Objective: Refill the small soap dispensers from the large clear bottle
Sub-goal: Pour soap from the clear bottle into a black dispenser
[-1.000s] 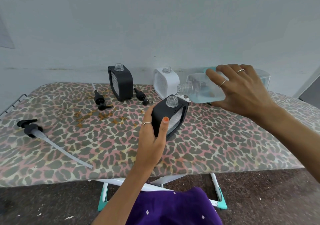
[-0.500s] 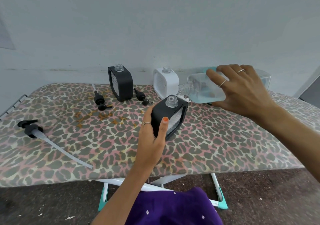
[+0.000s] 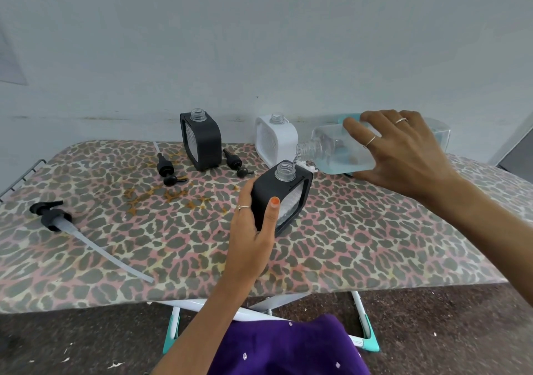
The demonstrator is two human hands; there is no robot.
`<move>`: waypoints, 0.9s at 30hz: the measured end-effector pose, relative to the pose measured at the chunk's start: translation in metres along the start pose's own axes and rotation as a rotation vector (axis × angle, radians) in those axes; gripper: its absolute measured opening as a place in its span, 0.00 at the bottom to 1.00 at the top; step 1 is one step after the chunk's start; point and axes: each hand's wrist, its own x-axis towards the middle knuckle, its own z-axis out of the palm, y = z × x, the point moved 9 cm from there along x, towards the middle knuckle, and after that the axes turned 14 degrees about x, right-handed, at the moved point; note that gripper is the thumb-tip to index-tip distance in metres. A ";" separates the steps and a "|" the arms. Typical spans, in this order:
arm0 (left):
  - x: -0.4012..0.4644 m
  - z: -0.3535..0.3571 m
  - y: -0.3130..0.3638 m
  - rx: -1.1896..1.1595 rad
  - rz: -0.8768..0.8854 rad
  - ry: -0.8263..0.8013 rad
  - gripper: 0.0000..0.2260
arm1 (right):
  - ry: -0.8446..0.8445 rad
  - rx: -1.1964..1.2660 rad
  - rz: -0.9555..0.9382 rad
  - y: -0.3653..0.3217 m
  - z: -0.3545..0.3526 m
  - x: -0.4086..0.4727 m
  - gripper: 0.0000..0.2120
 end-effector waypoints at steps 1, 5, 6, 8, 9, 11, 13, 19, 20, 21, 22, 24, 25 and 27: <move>0.000 0.000 0.001 -0.003 0.003 0.001 0.20 | 0.000 0.002 0.000 0.000 0.000 0.000 0.41; 0.000 -0.002 0.003 -0.005 0.013 0.011 0.19 | 0.002 0.002 0.000 -0.001 0.001 0.001 0.39; 0.000 -0.001 0.002 -0.006 0.012 0.010 0.19 | 0.002 0.003 -0.002 -0.001 0.000 0.001 0.39; 0.000 -0.001 0.002 -0.015 0.015 0.005 0.19 | 0.004 0.002 -0.008 -0.002 0.000 0.002 0.37; 0.000 -0.001 0.002 -0.016 0.019 0.005 0.20 | 0.003 0.001 -0.010 -0.002 0.000 0.002 0.37; 0.000 0.000 0.001 -0.017 0.019 0.003 0.21 | 0.001 -0.002 -0.008 -0.002 -0.001 0.002 0.37; 0.000 0.000 0.001 -0.015 0.013 0.004 0.21 | -0.004 -0.004 -0.004 -0.002 0.000 0.003 0.38; 0.000 0.001 -0.003 -0.009 0.006 -0.007 0.21 | -0.002 -0.005 -0.008 -0.003 0.000 0.004 0.37; 0.000 0.001 -0.004 -0.006 0.004 -0.008 0.22 | 0.000 -0.005 -0.009 -0.004 0.000 0.004 0.36; 0.000 0.001 -0.004 -0.003 0.003 -0.006 0.22 | 0.002 -0.004 -0.010 -0.004 0.000 0.004 0.36; 0.000 0.001 -0.004 0.001 0.003 -0.002 0.21 | 0.003 -0.002 -0.009 -0.004 0.000 0.004 0.35; -0.001 0.000 -0.001 0.008 0.003 0.006 0.20 | 0.001 0.001 -0.009 -0.004 0.000 0.004 0.35; 0.000 -0.001 0.000 0.004 0.003 0.007 0.19 | -0.002 0.001 -0.008 -0.005 0.000 0.004 0.35; 0.000 0.000 -0.001 -0.003 -0.001 0.000 0.20 | -0.008 0.002 -0.004 -0.005 0.000 0.004 0.35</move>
